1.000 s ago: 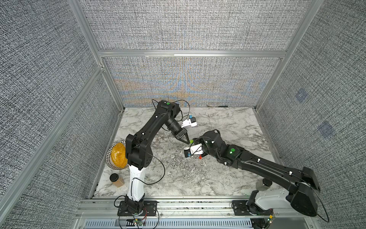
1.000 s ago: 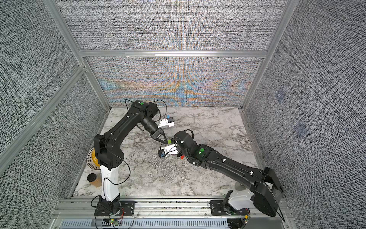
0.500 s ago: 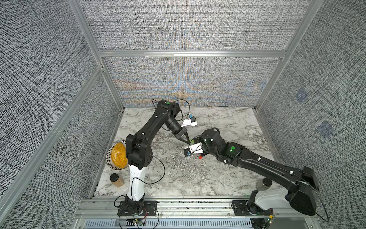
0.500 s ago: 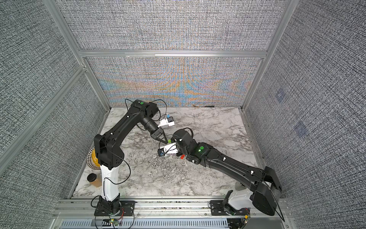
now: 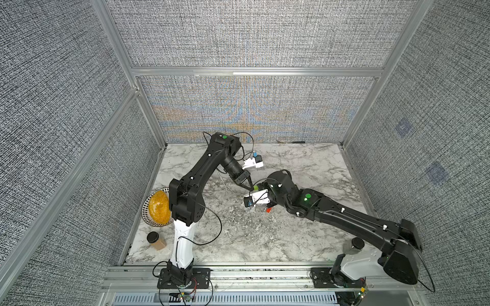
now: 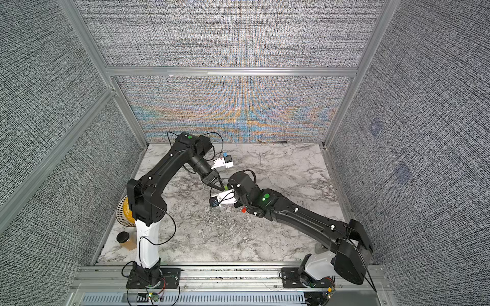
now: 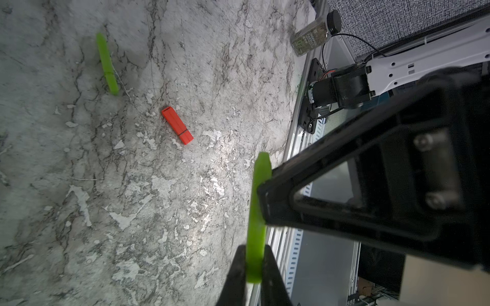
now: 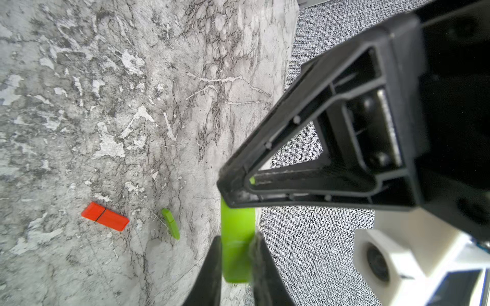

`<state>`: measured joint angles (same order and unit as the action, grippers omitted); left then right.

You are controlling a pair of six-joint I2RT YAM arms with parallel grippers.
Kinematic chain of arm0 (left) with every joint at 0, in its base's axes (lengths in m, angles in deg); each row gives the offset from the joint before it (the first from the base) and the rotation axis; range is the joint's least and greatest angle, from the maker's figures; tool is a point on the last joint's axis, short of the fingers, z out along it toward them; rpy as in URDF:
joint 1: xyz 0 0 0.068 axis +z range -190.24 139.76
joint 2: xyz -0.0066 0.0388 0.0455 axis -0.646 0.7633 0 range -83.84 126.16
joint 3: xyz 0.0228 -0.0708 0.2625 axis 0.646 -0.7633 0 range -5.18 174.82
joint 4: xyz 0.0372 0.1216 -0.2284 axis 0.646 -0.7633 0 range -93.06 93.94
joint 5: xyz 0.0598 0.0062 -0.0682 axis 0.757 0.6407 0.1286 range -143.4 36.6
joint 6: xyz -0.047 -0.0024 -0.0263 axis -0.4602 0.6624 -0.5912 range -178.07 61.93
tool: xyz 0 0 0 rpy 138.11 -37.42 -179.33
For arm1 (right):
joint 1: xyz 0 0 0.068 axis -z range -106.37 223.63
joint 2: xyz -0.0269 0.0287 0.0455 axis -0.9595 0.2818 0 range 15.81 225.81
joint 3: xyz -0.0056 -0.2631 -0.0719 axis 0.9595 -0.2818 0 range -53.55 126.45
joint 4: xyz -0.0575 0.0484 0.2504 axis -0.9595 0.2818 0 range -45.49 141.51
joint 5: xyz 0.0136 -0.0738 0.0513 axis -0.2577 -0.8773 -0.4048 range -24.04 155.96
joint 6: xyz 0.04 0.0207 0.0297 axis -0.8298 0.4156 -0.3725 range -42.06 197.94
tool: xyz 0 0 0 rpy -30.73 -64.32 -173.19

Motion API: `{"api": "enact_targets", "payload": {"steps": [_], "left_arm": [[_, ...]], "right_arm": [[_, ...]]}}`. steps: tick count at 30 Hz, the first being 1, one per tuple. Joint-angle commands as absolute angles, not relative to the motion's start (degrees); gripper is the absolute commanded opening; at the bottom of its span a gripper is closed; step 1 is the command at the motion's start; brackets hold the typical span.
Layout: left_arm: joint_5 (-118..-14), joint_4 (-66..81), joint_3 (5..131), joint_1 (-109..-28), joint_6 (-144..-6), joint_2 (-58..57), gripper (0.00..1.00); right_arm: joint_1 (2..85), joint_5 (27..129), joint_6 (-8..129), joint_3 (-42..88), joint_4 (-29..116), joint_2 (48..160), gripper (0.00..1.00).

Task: Close the usb drive cover
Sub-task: Close the cover of the USB drive.

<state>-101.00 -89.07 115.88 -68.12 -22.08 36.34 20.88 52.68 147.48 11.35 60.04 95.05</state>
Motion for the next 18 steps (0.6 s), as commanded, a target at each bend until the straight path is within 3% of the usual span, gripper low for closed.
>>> {"api": "enact_targets", "payload": {"steps": [1, 5, 9, 12, 18], "left_arm": [[-104.55, -93.68, 115.55, -67.91, -22.74, 35.79, 0.00], [-102.23, -92.41, 115.05, -67.75, -24.36, 34.94, 0.00], [-98.82, -90.55, 112.94, -67.49, -26.28, 33.55, 0.00], [-95.96, -87.96, 110.18, -67.42, -28.12, 31.95, 0.00], [-93.01, -80.93, 105.17, -67.01, -32.80, 29.32, 0.00]], "right_arm": [[20.84, 60.04, 147.51, 9.88, 52.74, 93.50, 0.00], [21.37, 58.36, 146.59, 8.40, 52.73, 92.11, 0.15], [22.49, 57.00, 144.75, 6.36, 53.09, 89.75, 0.45], [23.48, 57.35, 141.63, 3.83, 52.20, 86.56, 0.60], [24.32, 58.14, 134.74, -2.49, 48.46, 80.02, 0.64]]}}
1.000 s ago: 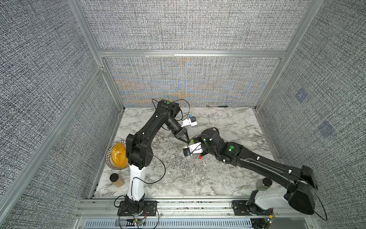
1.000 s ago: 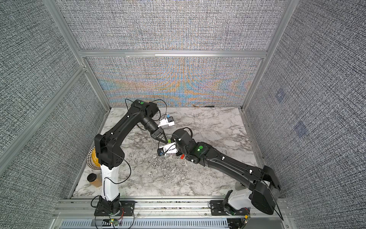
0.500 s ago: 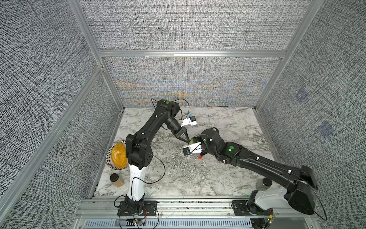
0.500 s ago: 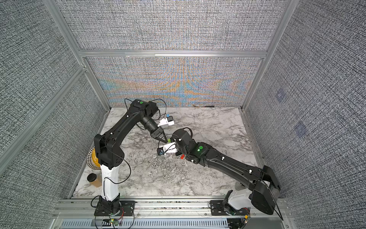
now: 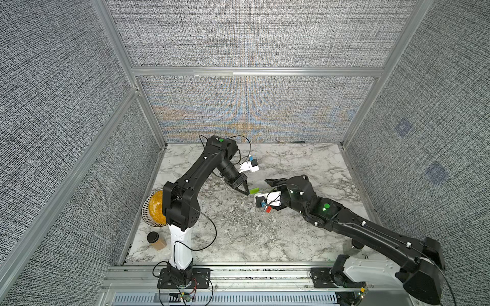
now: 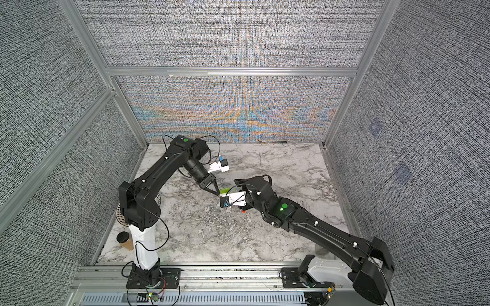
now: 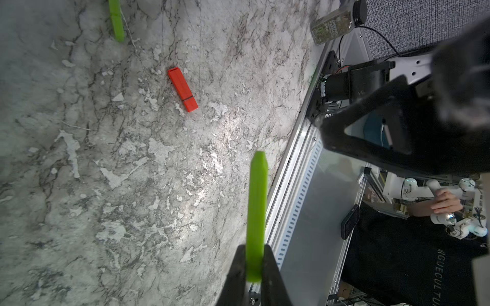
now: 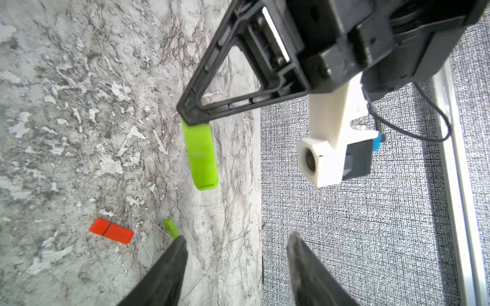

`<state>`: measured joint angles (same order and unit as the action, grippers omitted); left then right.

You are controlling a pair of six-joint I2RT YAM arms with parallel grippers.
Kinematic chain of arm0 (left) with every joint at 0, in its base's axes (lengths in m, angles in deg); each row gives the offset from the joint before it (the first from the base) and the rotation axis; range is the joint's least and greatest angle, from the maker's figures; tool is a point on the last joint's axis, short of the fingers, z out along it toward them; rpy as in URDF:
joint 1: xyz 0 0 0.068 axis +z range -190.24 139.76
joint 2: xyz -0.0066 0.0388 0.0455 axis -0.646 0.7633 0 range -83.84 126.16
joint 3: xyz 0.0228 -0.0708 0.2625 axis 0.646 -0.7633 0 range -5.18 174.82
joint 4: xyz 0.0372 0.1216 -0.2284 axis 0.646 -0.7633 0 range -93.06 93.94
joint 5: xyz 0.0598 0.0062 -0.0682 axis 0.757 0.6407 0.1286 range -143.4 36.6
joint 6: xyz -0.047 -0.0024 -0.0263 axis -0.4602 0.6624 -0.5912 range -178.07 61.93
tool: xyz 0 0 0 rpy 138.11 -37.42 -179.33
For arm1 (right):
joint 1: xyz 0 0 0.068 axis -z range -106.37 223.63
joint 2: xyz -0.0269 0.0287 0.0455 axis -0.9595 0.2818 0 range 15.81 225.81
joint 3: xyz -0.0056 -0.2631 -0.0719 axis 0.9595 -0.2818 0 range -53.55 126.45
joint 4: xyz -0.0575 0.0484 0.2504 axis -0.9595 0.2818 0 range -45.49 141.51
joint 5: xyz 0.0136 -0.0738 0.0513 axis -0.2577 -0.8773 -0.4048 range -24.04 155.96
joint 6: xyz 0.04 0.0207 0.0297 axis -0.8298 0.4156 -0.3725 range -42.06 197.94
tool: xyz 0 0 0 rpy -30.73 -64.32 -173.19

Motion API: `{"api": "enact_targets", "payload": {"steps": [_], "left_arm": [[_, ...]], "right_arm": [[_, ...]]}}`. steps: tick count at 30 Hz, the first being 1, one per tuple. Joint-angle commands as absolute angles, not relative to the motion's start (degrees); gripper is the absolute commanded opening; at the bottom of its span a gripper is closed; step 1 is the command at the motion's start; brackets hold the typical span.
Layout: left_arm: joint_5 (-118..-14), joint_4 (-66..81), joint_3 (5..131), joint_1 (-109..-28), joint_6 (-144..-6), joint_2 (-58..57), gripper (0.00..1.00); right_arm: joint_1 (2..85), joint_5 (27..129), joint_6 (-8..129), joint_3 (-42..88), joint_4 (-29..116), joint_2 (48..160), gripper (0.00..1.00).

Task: Close the usb drive cover
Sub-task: Close the cover of the USB drive, then place the USB drive at the center of the board.

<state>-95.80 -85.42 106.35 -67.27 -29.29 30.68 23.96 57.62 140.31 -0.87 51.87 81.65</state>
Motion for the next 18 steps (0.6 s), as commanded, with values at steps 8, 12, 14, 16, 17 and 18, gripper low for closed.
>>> {"api": "enact_targets", "payload": {"steps": [8, 12, 14, 16, 17, 18], "left_arm": [[-91.63, -57.21, 90.39, -67.04, -46.59, 20.91, 0.00], [-94.00, -43.90, 80.61, -67.09, -55.92, 19.68, 0.00], [-93.83, -38.55, 77.47, -67.46, -61.03, 20.58, 0.00], [-92.80, -35.53, 75.46, -68.74, -63.40, 21.97, 0.00], [-91.79, -34.78, 74.97, -69.12, -64.04, 22.63, 0.00], [-90.79, -33.11, 73.98, -69.56, -65.56, 23.30, 0.00]], "right_arm": [[30.11, 54.51, 106.97, -12.15, 38.53, 70.31, 0.75], [35.97, 52.77, 85.04, -13.79, 38.73, 68.99, 0.82], [38.73, 52.43, 76.99, -14.29, 40.81, 69.65, 0.83], [41.57, 54.60, 70.11, -14.91, 42.36, 71.09, 0.83], [42.61, 55.48, 67.90, -15.09, 43.01, 71.86, 0.83], [43.40, 56.24, 65.86, -15.22, 43.72, 72.83, 0.83]]}}
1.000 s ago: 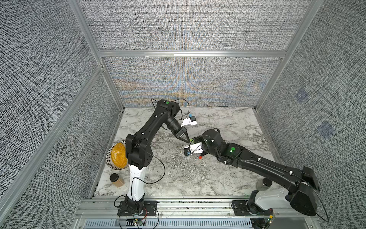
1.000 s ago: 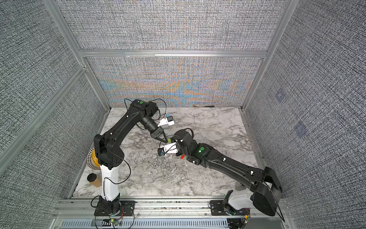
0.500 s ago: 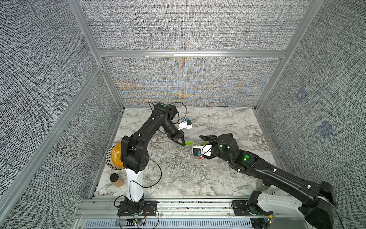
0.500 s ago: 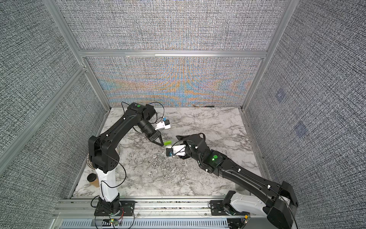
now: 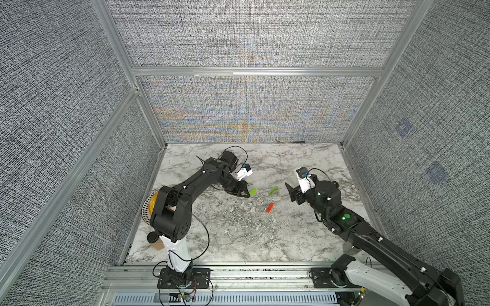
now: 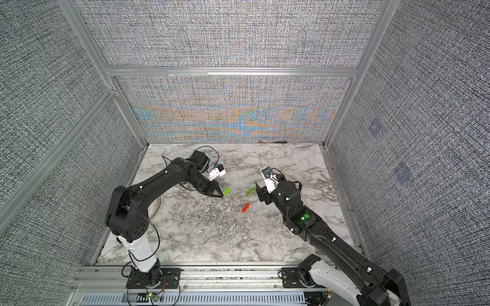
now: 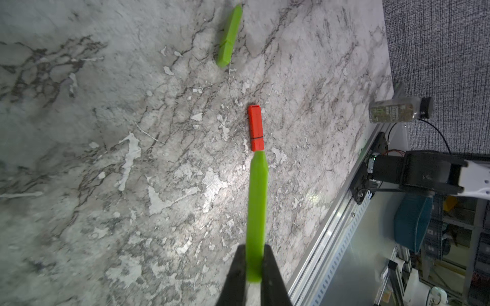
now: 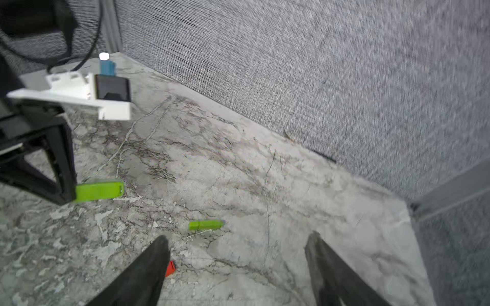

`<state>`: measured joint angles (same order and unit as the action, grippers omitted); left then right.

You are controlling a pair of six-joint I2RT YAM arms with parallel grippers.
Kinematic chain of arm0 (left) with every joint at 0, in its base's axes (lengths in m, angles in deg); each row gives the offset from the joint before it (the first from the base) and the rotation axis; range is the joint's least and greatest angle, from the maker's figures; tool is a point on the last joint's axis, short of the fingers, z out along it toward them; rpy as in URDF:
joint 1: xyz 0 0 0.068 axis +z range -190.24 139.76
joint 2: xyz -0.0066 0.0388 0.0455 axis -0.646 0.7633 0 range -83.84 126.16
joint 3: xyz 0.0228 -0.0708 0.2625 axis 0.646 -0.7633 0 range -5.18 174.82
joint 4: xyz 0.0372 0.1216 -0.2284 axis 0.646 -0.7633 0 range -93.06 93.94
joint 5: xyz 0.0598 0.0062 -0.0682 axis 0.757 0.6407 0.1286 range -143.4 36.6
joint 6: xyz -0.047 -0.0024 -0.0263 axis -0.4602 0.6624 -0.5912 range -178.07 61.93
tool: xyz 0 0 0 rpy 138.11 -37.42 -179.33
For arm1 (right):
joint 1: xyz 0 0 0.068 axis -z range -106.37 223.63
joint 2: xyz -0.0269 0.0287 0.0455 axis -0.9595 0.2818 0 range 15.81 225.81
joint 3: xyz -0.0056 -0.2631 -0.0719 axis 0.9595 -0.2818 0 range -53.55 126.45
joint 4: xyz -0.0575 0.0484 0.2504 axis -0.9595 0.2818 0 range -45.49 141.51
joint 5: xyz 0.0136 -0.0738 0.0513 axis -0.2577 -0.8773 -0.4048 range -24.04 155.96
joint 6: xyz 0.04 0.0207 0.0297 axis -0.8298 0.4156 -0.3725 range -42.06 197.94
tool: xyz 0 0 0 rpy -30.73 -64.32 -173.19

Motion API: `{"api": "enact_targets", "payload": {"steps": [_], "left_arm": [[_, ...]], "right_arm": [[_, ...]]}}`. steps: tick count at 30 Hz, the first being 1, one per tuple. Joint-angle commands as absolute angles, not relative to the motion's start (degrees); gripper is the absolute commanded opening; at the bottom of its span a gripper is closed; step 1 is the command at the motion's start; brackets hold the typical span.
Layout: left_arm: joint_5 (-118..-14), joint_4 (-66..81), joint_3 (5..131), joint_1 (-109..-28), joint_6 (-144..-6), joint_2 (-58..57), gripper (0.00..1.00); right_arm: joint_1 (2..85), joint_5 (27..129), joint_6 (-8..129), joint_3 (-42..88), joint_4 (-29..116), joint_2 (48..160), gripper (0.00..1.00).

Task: Close the usb drive cover
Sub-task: Place the USB drive at the center of the board.

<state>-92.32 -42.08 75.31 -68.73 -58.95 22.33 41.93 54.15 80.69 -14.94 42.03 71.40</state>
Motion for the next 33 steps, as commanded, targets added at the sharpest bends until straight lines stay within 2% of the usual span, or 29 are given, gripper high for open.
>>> {"api": "enact_targets", "payload": {"steps": [1, 10, 15, 16, 18, 19, 21, 24, 28, 30, 33], "left_arm": [[-90.71, -30.74, 72.81, -69.97, -67.21, 23.99, 0.00], [-86.19, -29.10, 72.96, -72.85, -69.80, 32.28, 0.00], [-85.38, -28.34, 71.66, -73.03, -70.87, 34.41, 0.07], [-84.41, -28.22, 70.87, -73.03, -71.11, 34.24, 0.12], [-82.02, -28.31, 69.55, -72.95, -71.25, 33.91, 0.30], [-81.32, -28.42, 68.99, -72.79, -71.33, 33.70, 0.35], [-79.34, -28.37, 68.08, -72.70, -71.46, 32.63, 0.36], [-75.42, -28.17, 66.64, -72.34, -71.77, 30.53, 0.45], [-74.06, -29.49, 67.08, -71.97, -70.96, 26.99, 0.70], [-70.45, -27.44, 65.20, -72.02, -70.89, 22.88, 0.78], [-61.89, -19.46, 58.94, -71.86, -70.49, 11.76, 0.85]], "right_arm": [[44.18, 57.57, 64.65, -15.29, 44.26, 73.75, 0.83], [45.15, 59.00, 61.16, -15.89, 44.38, 78.11, 0.83], [45.23, 58.45, 60.98, -16.26, 44.16, 78.91, 0.83], [45.24, 58.43, 61.11, -16.20, 44.16, 79.13, 0.83], [45.24, 58.16, 61.23, -16.11, 44.37, 79.63, 0.83], [45.20, 58.04, 61.24, -15.95, 44.43, 79.87, 0.83], [45.28, 58.05, 61.32, -15.73, 44.51, 80.30, 0.83], [45.29, 58.04, 61.51, -15.37, 44.69, 80.71, 0.83], [45.48, 56.40, 61.77, -15.03, 45.01, 80.65, 0.83], [45.79, 53.44, 61.73, -14.54, 45.72, 80.04, 0.84], [47.77, 46.20, 62.37, -14.43, 45.63, 77.47, 0.87]]}}
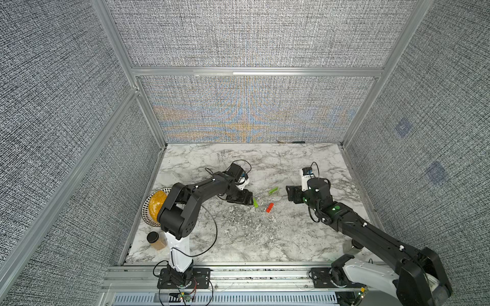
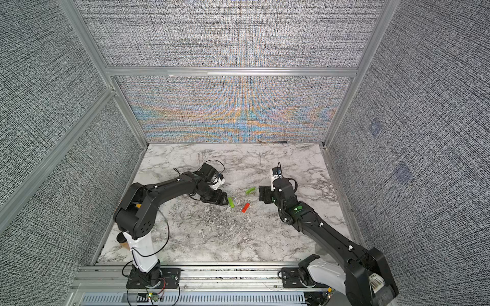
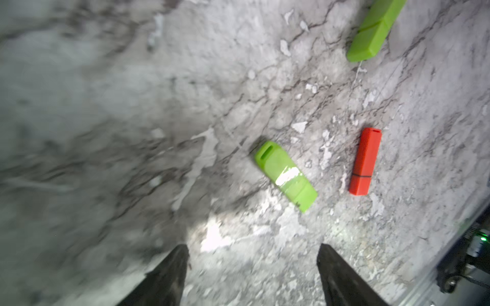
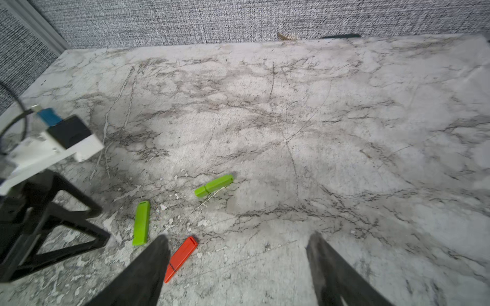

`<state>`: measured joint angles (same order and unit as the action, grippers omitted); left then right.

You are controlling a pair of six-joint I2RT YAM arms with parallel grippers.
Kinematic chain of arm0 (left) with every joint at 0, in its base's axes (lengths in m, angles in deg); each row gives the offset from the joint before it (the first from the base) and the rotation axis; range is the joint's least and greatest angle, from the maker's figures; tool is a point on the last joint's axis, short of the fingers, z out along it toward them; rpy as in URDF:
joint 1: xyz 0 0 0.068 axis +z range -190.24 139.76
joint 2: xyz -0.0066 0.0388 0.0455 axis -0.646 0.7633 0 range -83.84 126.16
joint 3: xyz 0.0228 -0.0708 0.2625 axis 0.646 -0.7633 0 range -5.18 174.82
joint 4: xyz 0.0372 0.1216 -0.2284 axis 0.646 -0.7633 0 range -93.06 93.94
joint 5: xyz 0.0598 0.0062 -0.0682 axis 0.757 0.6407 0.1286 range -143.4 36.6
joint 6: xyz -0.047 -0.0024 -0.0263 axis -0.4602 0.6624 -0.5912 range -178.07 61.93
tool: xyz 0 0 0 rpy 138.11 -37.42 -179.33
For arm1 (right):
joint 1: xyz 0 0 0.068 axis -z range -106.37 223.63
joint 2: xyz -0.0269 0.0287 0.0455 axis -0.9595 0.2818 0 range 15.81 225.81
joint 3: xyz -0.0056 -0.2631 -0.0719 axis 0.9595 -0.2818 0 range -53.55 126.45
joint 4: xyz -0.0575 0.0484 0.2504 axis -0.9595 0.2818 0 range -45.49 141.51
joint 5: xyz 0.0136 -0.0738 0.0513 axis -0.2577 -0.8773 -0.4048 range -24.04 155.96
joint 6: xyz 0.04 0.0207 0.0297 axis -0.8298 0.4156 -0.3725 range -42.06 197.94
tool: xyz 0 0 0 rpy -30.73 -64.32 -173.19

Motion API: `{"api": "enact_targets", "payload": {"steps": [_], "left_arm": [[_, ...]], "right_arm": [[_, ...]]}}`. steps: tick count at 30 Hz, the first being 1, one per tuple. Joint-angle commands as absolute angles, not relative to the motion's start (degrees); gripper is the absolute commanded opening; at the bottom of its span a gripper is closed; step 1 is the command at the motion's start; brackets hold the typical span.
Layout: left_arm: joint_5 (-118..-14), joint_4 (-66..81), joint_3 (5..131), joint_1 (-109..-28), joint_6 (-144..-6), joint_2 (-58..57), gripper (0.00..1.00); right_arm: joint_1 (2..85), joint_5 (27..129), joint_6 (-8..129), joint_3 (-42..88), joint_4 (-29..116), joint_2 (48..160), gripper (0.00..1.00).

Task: Close the usb drive cover
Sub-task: Place the USB drive at the center of the board, then reset both arms

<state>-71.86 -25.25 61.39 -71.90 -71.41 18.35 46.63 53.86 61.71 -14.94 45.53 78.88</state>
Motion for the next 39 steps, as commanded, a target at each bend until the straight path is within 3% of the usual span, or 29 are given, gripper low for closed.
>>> {"api": "enact_targets", "payload": {"steps": [1, 5, 7, 11, 14, 18, 21, 23, 27, 33, 35, 39], "left_arm": [[-57.45, -18.28, 57.56, -71.80, -69.80, 8.15, 0.88], [-36.72, -12.86, 53.08, -71.35, -65.25, -2.91, 1.00], [-24.64, -5.90, 48.00, -69.99, -63.45, -6.68, 1.00], [-15.09, 7.99, 40.20, -63.85, -60.06, -8.92, 1.00], [-14.51, 19.10, 35.09, -59.96, -54.45, -7.65, 1.00], [-24.40, 34.84, 26.43, -54.97, -53.16, -5.90, 1.00], [-28.12, 29.40, 28.51, -54.41, -51.74, -4.50, 1.00], [-30.90, 31.22, 27.03, -54.24, -51.50, -3.44, 1.00], [-29.80, 48.37, 19.04, -53.73, -52.76, 0.09, 1.00], [-40.19, 53.55, 14.82, -48.27, -55.13, 1.06, 1.00], [-39.09, 57.84, 15.58, -48.08, -56.20, 4.22, 1.00], [-40.48, 46.12, 19.62, -45.53, -58.42, 2.14, 1.00]], "right_arm": [[49.21, 43.24, 62.99, -14.93, 44.78, 76.34, 0.88], [57.67, 38.60, 67.01, -17.17, 38.73, 73.28, 0.90], [61.83, 38.56, 72.37, -22.69, 28.03, 73.09, 0.91], [66.82, 39.72, 77.39, -31.79, 10.08, 76.54, 0.93], [69.52, 43.84, 77.76, -34.28, 4.10, 81.17, 0.94], [70.82, 46.86, 79.00, -37.23, -4.91, 87.48, 0.94], [71.86, 51.73, 80.53, -41.29, -17.31, 92.41, 0.95], [72.07, 54.14, 81.36, -38.27, -11.98, 93.63, 0.95], [72.45, 60.29, 83.56, -40.54, -14.08, 92.05, 0.95], [72.47, 61.92, 82.44, -46.08, -21.10, 88.33, 0.95], [72.56, 62.70, 81.22, -46.49, -23.77, 89.24, 0.95], [72.58, 64.30, 81.19, -44.81, -22.05, 90.50, 0.95]]}}
